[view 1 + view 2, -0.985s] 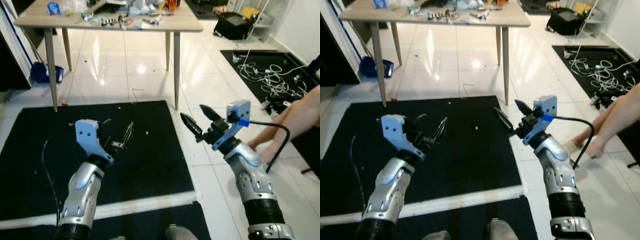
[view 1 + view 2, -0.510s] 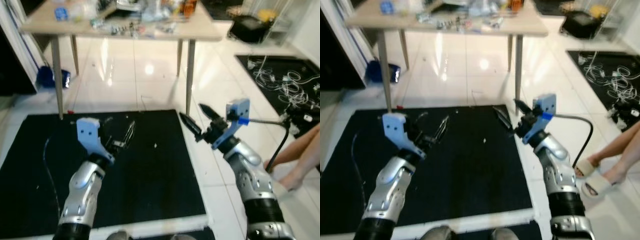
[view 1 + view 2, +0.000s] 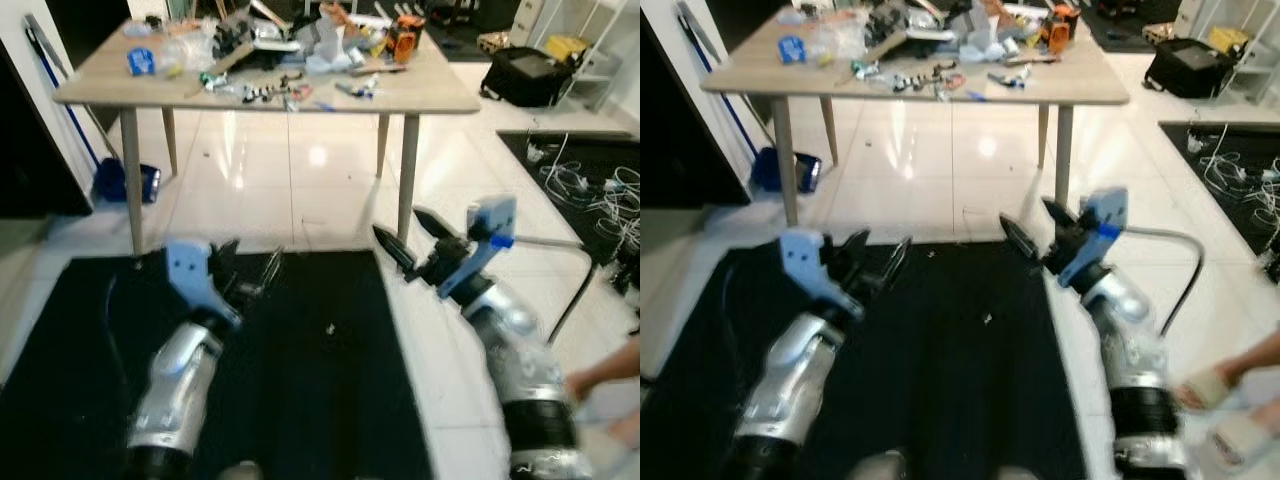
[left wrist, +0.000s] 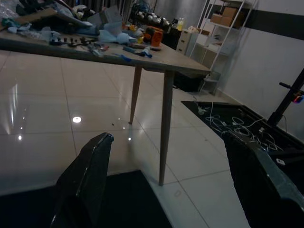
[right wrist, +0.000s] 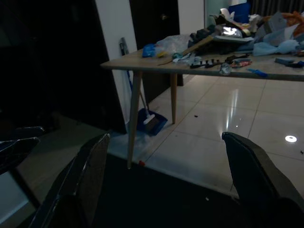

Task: Picking trash to rubbish bin

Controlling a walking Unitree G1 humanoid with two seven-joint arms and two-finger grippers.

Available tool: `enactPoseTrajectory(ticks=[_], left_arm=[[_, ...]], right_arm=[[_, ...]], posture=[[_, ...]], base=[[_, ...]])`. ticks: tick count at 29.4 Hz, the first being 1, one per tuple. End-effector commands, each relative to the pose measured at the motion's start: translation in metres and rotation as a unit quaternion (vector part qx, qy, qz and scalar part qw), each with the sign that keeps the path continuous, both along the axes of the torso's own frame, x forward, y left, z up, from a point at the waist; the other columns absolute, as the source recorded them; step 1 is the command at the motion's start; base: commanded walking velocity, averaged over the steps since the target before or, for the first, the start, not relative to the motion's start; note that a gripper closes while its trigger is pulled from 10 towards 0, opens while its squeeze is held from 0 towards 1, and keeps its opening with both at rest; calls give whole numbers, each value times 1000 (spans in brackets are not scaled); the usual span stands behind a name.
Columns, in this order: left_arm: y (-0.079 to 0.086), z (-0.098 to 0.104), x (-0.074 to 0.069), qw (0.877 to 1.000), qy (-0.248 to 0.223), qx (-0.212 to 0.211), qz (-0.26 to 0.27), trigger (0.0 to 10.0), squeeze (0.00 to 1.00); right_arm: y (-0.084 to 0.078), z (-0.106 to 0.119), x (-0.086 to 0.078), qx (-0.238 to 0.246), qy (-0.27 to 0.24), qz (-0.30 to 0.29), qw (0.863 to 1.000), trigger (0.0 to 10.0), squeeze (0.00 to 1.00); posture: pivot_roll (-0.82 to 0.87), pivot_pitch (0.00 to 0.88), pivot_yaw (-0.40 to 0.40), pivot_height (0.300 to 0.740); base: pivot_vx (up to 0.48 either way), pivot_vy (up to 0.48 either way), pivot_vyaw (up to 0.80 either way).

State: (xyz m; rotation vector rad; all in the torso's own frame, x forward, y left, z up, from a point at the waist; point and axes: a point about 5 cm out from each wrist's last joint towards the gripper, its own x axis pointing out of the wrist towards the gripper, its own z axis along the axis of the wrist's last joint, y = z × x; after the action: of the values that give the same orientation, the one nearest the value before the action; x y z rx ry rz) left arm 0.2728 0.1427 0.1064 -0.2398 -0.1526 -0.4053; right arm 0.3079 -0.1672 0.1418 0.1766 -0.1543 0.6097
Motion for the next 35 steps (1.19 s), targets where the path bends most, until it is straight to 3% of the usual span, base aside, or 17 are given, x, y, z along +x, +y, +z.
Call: enactPoseTrajectory(ticks=[1,22,35], left_arm=[[-4,0,0,1000,-2,3,-10,10000,0],[-4,1,1,1000,-4,4,-11,10000,0],[-3,1,1,1000,-5,6,-11,10000,0]], right_arm=[[-6,1,0,2,1,-7,1000,10000,0],[-9,5,-1,-1,-5,3,1000,10000,0],[-10,-3,3,-6,27,-25,999,10000,0]], posture=[[-71,0,-35,740],[-69,0,-34,740],[-71,0,-33,740]], base=[[480,0,0],[480,0,0],[480,0,0]])
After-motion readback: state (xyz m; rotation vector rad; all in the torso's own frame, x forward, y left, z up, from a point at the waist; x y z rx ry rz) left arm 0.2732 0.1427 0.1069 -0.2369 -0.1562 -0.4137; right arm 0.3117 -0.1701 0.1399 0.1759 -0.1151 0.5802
